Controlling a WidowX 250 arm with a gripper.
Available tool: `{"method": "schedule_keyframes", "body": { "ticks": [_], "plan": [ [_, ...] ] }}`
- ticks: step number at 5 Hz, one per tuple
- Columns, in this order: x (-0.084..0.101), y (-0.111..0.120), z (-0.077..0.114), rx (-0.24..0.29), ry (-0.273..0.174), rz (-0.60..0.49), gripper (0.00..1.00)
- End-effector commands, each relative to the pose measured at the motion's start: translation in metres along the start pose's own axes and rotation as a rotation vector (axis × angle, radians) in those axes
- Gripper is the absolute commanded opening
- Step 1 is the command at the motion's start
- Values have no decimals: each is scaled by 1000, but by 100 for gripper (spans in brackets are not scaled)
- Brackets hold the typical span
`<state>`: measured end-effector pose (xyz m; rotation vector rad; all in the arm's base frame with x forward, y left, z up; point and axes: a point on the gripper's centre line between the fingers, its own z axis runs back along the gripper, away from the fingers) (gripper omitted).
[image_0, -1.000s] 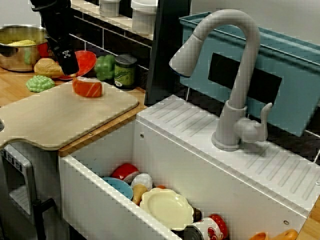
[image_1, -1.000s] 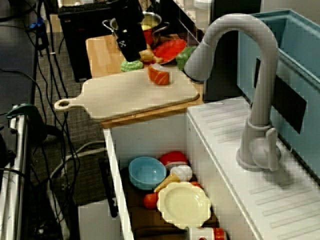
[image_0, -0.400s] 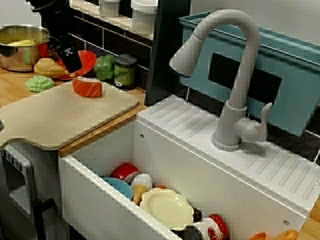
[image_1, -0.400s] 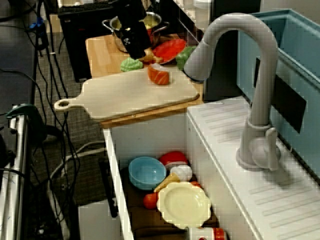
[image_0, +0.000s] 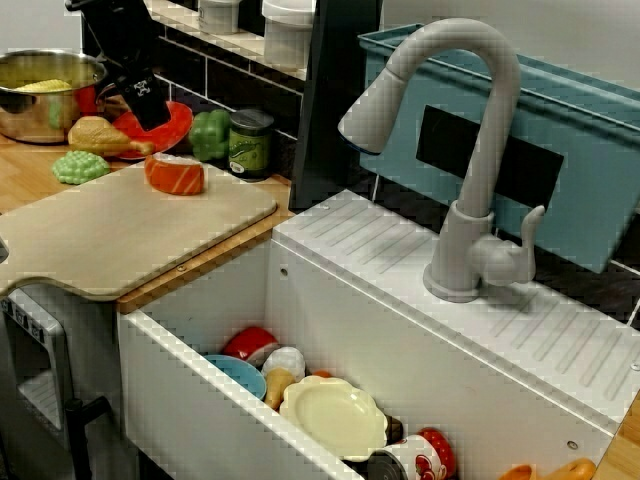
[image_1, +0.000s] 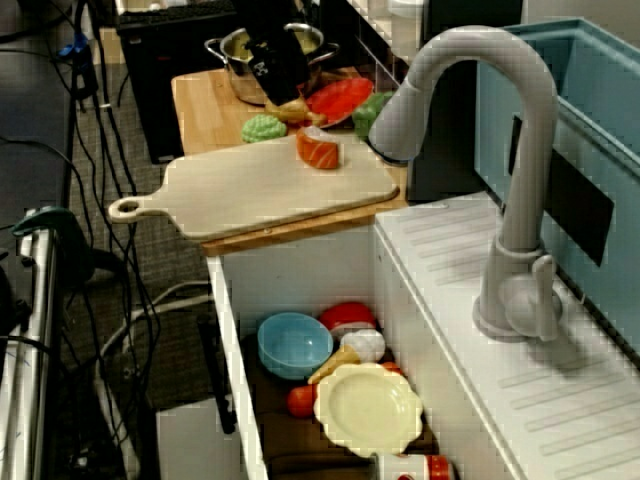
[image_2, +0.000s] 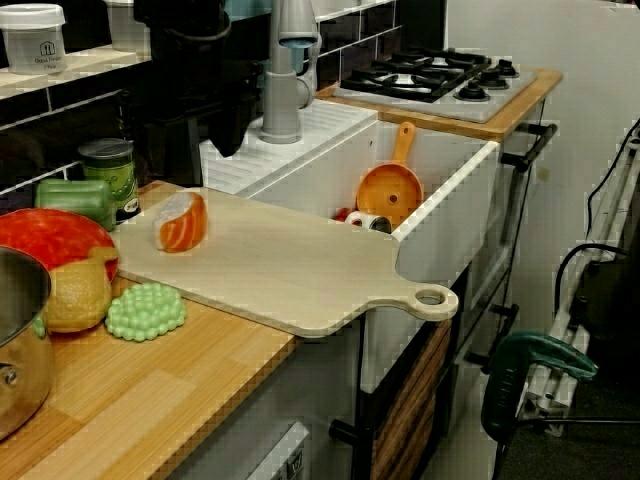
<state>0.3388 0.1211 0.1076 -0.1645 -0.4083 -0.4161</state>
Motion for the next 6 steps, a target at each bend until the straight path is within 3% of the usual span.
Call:
{"method": "schedule_keyframes", "body": {
  "ticks": [1,3,4,5,6],
  "plan": [
    [6,6,-1,35,-18,0,100],
    [2,7,-8,31,-4,6,100],
    [3,8,-7,-10,31,-42,100],
    [8,9,-10,-41,92,-118,100],
    [10,11,-11,-130,122,-210,100]
  ]
}}
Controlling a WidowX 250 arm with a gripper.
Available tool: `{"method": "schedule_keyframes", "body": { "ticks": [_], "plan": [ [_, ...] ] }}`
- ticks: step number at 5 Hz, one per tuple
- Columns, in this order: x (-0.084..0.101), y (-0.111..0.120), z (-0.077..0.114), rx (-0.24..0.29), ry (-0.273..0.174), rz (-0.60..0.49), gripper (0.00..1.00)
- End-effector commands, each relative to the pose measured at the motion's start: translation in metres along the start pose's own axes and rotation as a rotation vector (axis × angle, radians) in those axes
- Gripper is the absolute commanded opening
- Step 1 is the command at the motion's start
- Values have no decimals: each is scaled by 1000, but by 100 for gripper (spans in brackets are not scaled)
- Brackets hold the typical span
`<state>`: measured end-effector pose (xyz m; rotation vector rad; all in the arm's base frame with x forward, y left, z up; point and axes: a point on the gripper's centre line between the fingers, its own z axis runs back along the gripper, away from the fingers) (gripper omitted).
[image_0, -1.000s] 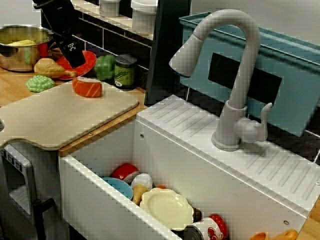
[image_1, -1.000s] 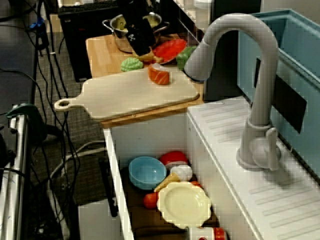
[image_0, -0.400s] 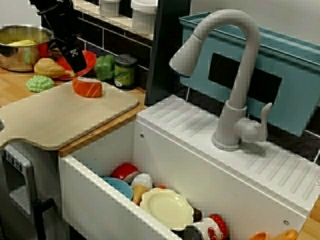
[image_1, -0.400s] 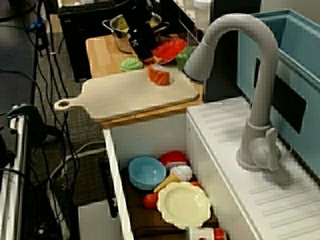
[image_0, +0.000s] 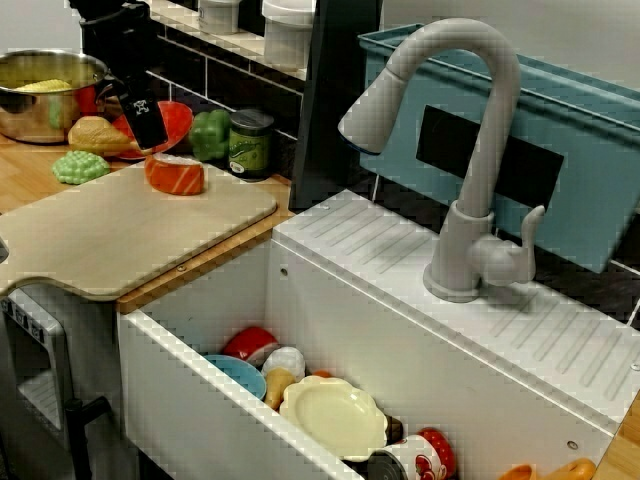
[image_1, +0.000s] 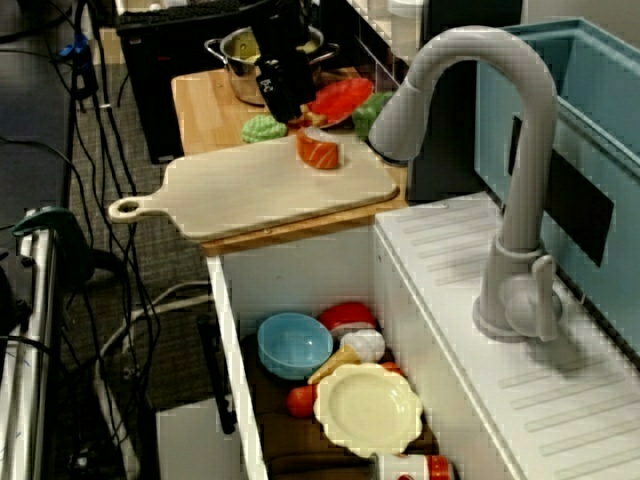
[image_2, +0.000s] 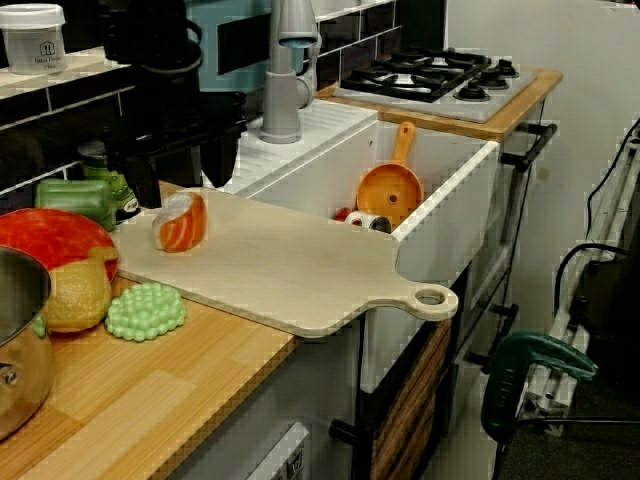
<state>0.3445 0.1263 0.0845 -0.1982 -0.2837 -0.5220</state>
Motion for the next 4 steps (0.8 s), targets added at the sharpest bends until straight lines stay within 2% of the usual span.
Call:
{"method": "schedule_keyframes", "body": {
  "ticks": [1,4],
  "plan": [
    [14,5,13,-71,3,-157,100],
    [13,0,11,-78,-4,-209,100]
  ]
}}
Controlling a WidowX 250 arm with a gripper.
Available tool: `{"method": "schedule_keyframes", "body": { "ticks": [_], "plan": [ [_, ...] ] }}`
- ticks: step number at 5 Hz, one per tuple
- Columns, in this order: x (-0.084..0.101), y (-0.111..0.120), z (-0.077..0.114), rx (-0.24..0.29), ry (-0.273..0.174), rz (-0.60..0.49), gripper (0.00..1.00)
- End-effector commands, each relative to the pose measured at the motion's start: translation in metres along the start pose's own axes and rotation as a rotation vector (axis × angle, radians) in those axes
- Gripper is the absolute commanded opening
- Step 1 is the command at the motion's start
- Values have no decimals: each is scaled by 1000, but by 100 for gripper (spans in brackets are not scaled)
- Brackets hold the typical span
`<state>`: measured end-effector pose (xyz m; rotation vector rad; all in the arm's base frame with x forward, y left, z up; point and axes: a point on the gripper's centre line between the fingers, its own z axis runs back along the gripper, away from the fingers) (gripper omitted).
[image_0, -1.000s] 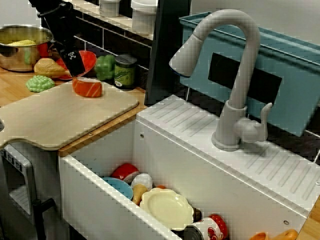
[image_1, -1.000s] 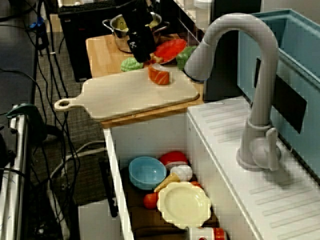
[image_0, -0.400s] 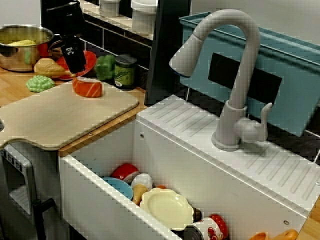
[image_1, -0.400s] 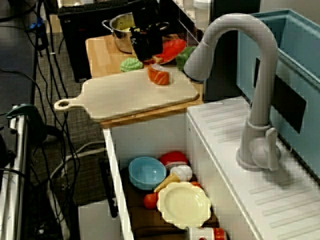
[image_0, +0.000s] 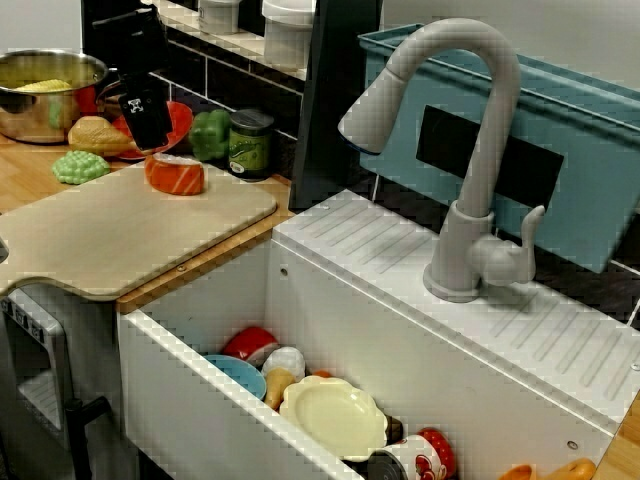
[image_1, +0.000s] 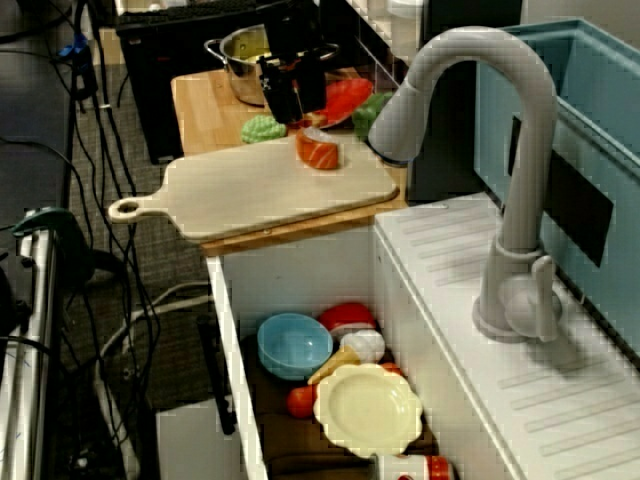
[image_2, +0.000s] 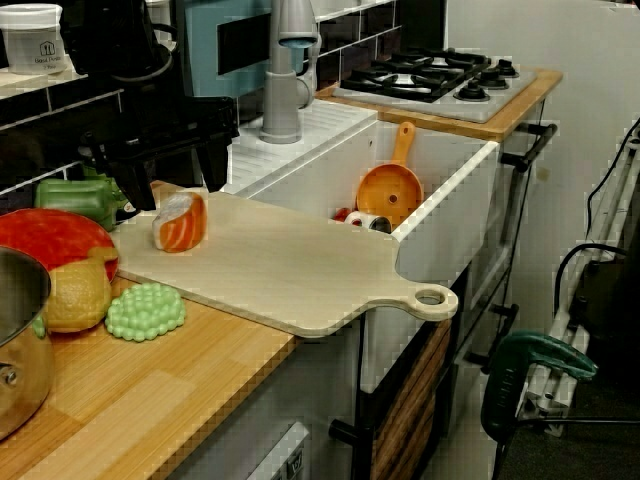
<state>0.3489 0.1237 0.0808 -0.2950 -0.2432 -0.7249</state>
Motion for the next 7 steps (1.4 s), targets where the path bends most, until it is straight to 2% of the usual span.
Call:
{"method": "schedule_keyframes", "body": {
  "ticks": [1,5,7],
  "plan": [
    [10,-1,15,54,-30,-28,100],
    [20,8,4,21,-13,-49,100],
    [20,5,1,33,-16,-52,100]
  ]
}}
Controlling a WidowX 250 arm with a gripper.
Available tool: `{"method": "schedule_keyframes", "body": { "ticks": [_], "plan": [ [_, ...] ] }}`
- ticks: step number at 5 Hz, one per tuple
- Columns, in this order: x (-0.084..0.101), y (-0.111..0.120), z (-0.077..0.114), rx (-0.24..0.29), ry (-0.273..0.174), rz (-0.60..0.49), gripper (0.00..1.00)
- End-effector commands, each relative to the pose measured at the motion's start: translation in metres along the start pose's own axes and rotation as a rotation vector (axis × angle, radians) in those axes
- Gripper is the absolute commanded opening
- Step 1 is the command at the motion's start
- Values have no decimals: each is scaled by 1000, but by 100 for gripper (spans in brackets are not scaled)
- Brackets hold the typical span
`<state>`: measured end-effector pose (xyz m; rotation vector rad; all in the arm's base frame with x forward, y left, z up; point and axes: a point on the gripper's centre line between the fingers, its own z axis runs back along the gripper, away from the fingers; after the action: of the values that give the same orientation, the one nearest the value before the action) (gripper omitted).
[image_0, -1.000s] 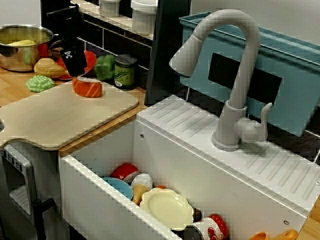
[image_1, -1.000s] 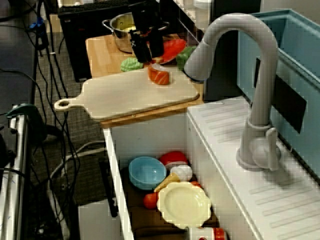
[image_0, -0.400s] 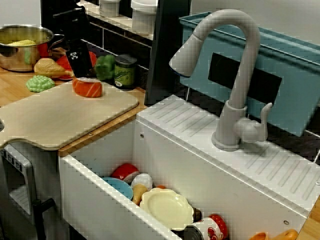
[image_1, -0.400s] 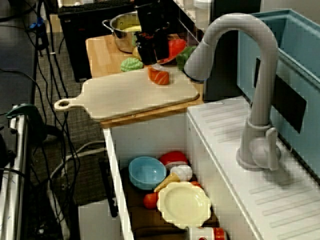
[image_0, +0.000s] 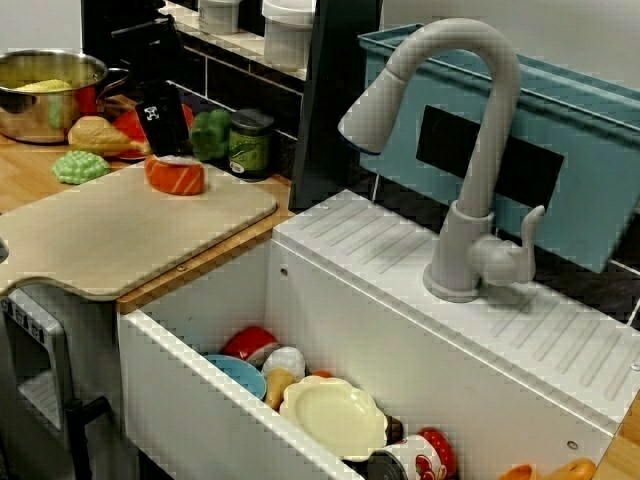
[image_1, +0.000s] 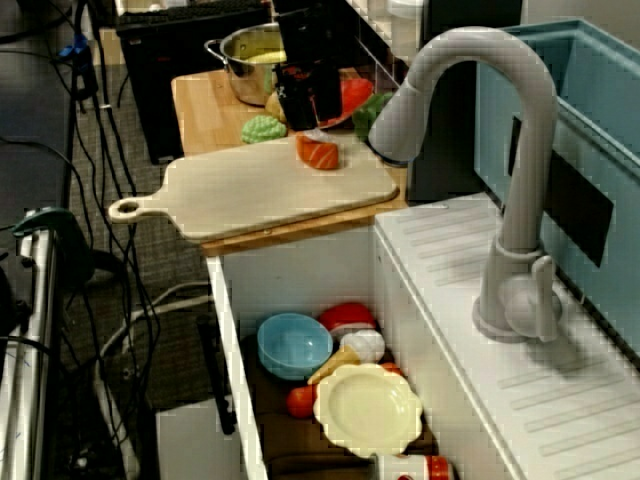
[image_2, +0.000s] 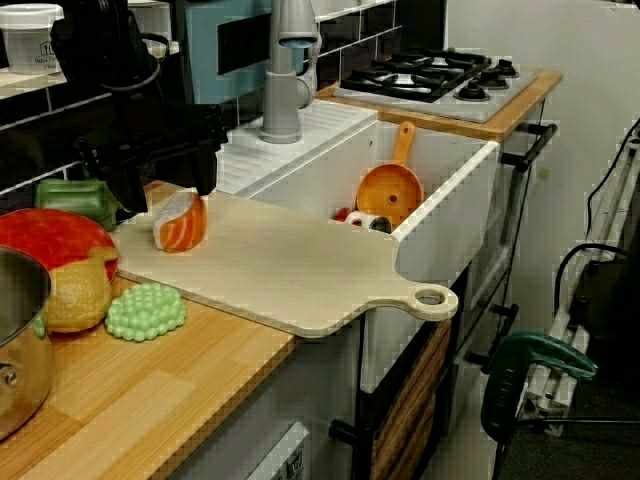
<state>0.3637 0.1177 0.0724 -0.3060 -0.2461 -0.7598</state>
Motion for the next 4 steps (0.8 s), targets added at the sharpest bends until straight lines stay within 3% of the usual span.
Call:
{"method": "schedule_keyframes", "body": {
  "ticks": [1,4],
  "plan": [
    [9,-5,11,55,-6,-20,100],
    [9,-5,10,56,-13,-8,100]
  ]
}}
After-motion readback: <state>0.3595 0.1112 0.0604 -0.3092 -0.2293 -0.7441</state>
